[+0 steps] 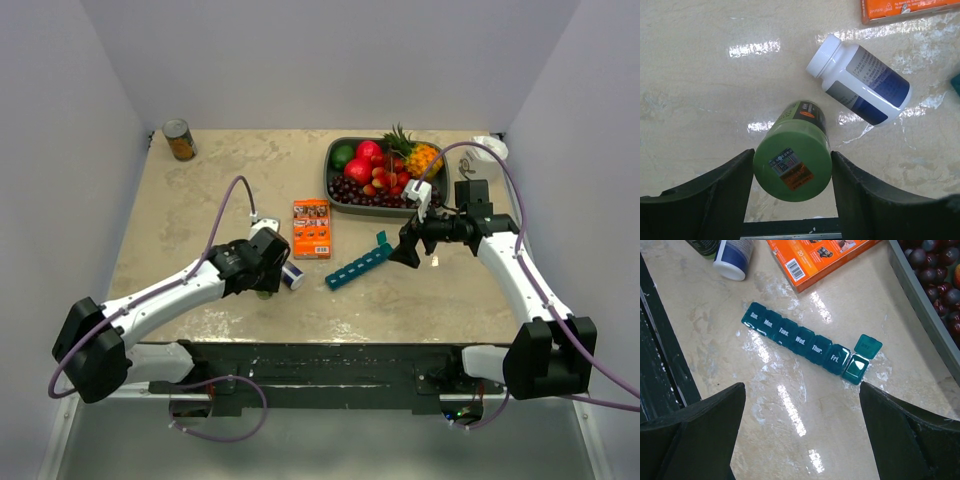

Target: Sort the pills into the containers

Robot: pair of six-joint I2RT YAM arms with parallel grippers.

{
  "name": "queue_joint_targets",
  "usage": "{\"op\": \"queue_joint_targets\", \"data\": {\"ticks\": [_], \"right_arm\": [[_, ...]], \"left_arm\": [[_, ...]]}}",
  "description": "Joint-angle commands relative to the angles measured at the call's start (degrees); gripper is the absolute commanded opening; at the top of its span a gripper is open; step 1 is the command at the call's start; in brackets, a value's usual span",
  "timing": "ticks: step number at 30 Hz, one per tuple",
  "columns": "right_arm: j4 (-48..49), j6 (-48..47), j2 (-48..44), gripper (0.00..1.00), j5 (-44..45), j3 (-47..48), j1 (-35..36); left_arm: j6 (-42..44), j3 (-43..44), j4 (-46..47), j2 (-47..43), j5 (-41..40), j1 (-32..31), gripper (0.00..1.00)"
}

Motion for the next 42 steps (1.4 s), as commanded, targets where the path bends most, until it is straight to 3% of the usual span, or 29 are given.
{"op": "queue_joint_targets", "data": {"ticks": [1, 5, 6, 7, 13, 21, 25, 27, 30, 31, 32, 34, 37, 42], "right_arm": [[0.94, -0.17, -0.25, 0.99, -1.38, -0.04, -0.34], [1.03, -0.26, -0.07, 0.99, -1.47, 0.04, -0.34], [0.94, -0.26, -0.24, 0.99, -1.47, 0.04, -0.34], [0.94, -0.26, -0.16, 0.99, -1.47, 0.04, -0.34], [0.68, -0.70, -0.33, 0.99, -1.82, -0.13, -0.25], [-1.96, -6.06, -1.56, 0.99, -7.09, -0.66, -0.34], [-1.09, -6.76, -2.18, 0.99, -8.49, -1.10, -0.25], [-3.44, -12.18, -0.25, 0.99, -10.87, 0.74, -0.25], [-23.09, -29.48, 6.85, 0.99, -12.02, 10.82, -0.07], [-35.33, -34.84, 9.40, 0.99, -12.45, 15.99, -0.16], [-40.58, -43.85, 12.64, 0.99, -13.50, 17.78, -0.16], [-46.77, -46.94, 13.99, 0.99, -14.65, 18.85, -0.07], [-41.89, -45.99, 11.28, 0.99, -14.48, 15.26, 1.68], [-17.85, -23.58, 1.35, 0.99, -5.02, 6.21, 12.04]], "left_arm": [[0.03, 1.89, 1.07, -0.08, -1.25, 0.24, 0.64], [0.56, 2.94, 0.19, -0.08, -1.52, 0.33, 0.40], [0.82, 3.21, 0.01, -0.16, -1.52, 0.33, 0.28], [1.08, 3.47, -0.42, -0.25, -1.60, 0.33, 0.22], [3.72, 5.23, -2.01, -2.36, 1.81, 0.33, 0.01], [7.59, 9.71, -0.08, -9.30, 14.82, 0.33, 0.00], [7.59, 10.24, 7.02, -10.88, 25.43, 0.33, 0.00], [6.98, 10.07, 9.41, -10.89, 28.09, 0.33, 0.00], [5.84, 8.67, 15.29, -10.36, 32.40, 0.33, 0.00], [5.40, 7.36, 18.44, -10.19, 33.80, 0.33, 0.00], [4.87, 6.65, 20.12, -9.92, 34.77, 0.33, 0.00], [3.03, 4.20, 25.64, -9.57, 37.14, 0.33, 0.00], [1.18, 1.99, 30.84, -8.69, 39.00, 0.33, 0.00], [-0.49, 0.49, 34.63, -7.37, 39.53, 0.33, 0.00]]}}
